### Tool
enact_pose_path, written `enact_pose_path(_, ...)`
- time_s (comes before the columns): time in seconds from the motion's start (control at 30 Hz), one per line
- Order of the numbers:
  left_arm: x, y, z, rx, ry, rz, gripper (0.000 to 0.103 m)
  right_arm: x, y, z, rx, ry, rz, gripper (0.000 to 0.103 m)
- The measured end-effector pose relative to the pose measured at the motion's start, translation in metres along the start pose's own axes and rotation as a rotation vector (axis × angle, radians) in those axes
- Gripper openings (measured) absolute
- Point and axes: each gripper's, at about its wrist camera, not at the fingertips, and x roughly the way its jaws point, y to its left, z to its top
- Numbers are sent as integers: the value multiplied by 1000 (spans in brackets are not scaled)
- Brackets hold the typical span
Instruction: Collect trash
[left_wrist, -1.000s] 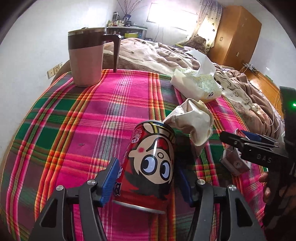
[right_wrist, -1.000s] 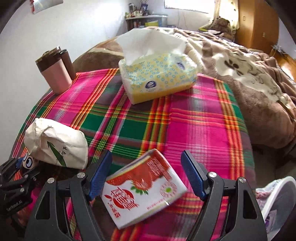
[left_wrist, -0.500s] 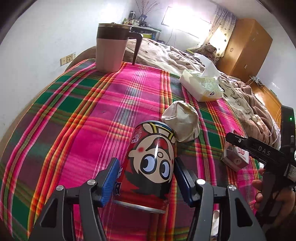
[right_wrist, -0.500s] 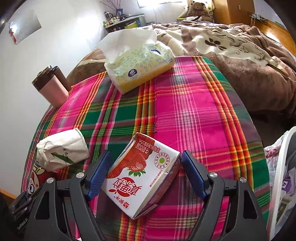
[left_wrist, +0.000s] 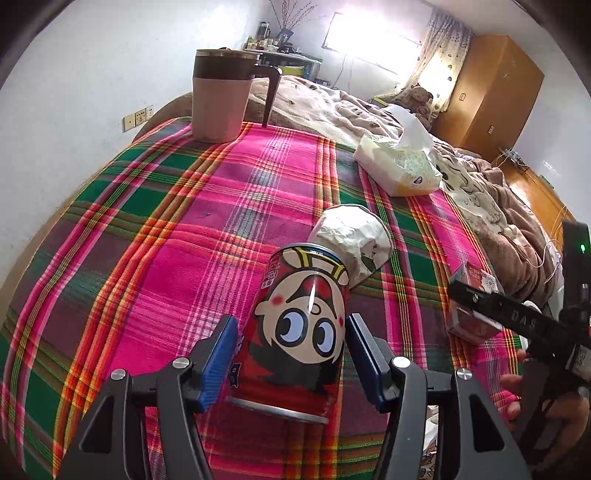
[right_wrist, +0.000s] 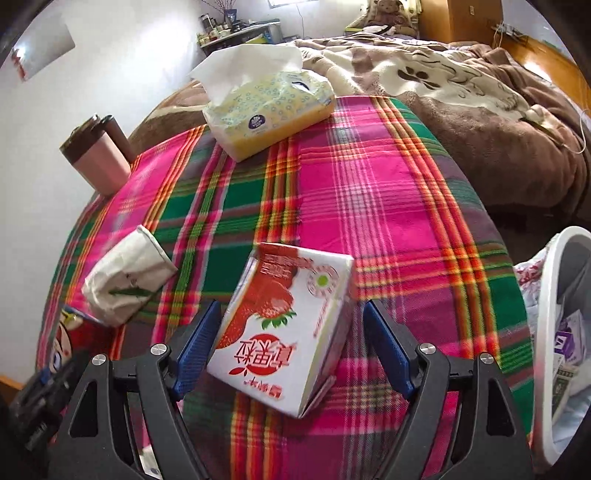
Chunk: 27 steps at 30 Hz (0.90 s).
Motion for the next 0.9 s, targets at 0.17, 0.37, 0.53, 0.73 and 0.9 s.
enact_pose_path(0.17, 9, 0, 3, 7, 24, 21, 63, 0, -9, 0, 3, 1, -20, 81)
enact_pose_path(0.37, 13, -5, 2, 33, 24, 41, 63, 2, -4, -1, -54, -6, -66, 80)
enact_pose_path(0.53, 10, -7, 1, 28, 27, 24, 52, -4, -8, -4, -42, -22, -63, 59)
enact_pose_path(0.73, -2, -15, -2, 41, -5, 20, 52, -13, -15, -8, -19, -45, -18, 58)
enact_pose_path(0.9, -19, -25, -5, 57, -35, 6, 52, -31, -17, -12, -33, -94, 11, 58)
